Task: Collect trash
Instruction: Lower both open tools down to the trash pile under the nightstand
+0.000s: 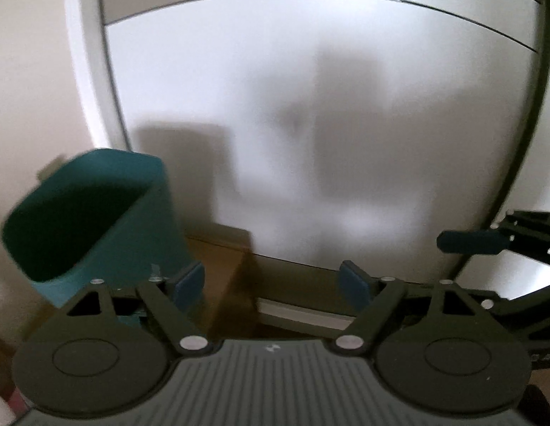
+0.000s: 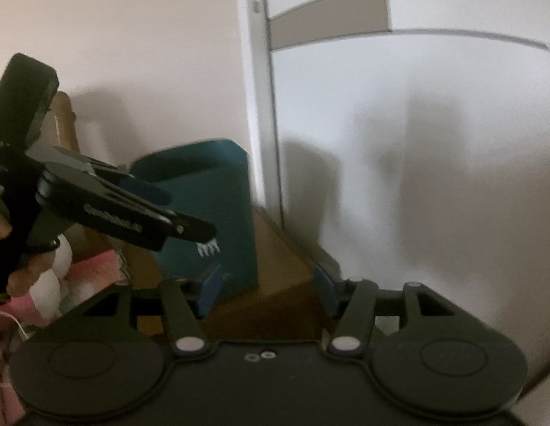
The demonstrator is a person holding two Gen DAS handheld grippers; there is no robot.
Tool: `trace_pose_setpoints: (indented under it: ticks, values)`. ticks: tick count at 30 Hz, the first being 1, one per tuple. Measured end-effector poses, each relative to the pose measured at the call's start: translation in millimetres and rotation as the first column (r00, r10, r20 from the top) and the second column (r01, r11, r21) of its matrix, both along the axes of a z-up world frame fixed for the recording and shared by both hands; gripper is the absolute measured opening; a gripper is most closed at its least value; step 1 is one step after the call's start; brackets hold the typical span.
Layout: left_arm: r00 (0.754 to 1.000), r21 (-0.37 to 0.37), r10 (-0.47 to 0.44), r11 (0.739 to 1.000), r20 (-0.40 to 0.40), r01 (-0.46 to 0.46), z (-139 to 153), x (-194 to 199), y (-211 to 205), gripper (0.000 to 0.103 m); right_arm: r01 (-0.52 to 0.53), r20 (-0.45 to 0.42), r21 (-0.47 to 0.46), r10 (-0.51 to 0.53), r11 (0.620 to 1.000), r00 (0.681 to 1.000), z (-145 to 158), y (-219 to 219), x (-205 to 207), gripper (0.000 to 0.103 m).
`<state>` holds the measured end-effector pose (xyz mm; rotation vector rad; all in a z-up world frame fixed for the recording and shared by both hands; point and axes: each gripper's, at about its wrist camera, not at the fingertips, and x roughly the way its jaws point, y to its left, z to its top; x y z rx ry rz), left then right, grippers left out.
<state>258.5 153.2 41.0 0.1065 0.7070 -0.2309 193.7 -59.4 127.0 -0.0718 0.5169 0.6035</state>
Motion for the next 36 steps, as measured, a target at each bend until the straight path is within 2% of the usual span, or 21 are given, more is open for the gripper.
trace_pose_setpoints:
  ticks: [6, 8, 11, 12, 14, 16, 19, 22, 26, 29, 36]
  values:
    - [0.998, -0.049, -0.043, 0.998, -0.054, 0.040, -44, 10, -36, 0.083, 0.085, -0.038, -0.026, -0.086, 0.996, 0.996, -45, -45, -7, 0.057]
    - [0.994, -0.079, -0.061, 0.995, -0.087, 0.054, -65, 18, -47, 0.084, 0.121, -0.066, -0.025, -0.122, 0.992, 0.990, -65, -61, -5, 0.058]
    - [0.987, -0.081, -0.079, 0.994, -0.139, 0.068, -97, 29, -66, 0.085, 0.177, -0.113, -0.045, -0.181, 0.983, 0.977, -102, -82, -1, 0.058]
    - [0.983, -0.076, -0.090, 0.994, -0.162, 0.078, -111, 35, -73, 0.086, 0.192, -0.132, -0.058, -0.198, 0.980, 0.971, -115, -89, 1, 0.058]
    - [0.970, -0.058, -0.113, 0.993, -0.213, 0.103, -138, 45, -87, 0.098, 0.214, -0.180, -0.081, -0.225, 0.974, 0.957, -145, -100, 5, 0.058]
    - [0.962, -0.044, -0.117, 0.993, -0.245, 0.110, -165, 54, -97, 0.099, 0.223, -0.215, -0.111, -0.242, 0.969, 0.946, -174, -108, 10, 0.058]
    - [0.946, -0.063, -0.122, 0.992, -0.301, 0.108, -213, 69, -109, 0.099, 0.223, -0.269, -0.148, -0.256, 0.964, 0.928, -218, -117, 19, 0.058]
    - [0.925, -0.096, -0.088, 0.994, -0.369, 0.056, -263, 89, -114, 0.099, 0.214, -0.314, -0.179, -0.262, 0.960, 0.913, -257, -123, 31, 0.058]
    - [0.884, -0.134, -0.007, 0.989, -0.467, -0.063, -333, 115, -117, 0.099, 0.195, -0.390, -0.222, -0.270, 0.955, 0.880, -311, -126, 50, 0.058]
    - [0.871, -0.092, 0.033, 0.992, -0.490, -0.089, -375, 130, -121, 0.099, 0.169, -0.442, -0.246, -0.265, 0.955, 0.857, -350, -125, 64, 0.058]
    - [0.811, 0.009, 0.114, 0.991, -0.573, -0.132, -481, 162, -128, 0.099, 0.086, -0.553, -0.302, -0.247, 0.950, 0.796, -446, -122, 95, 0.057]
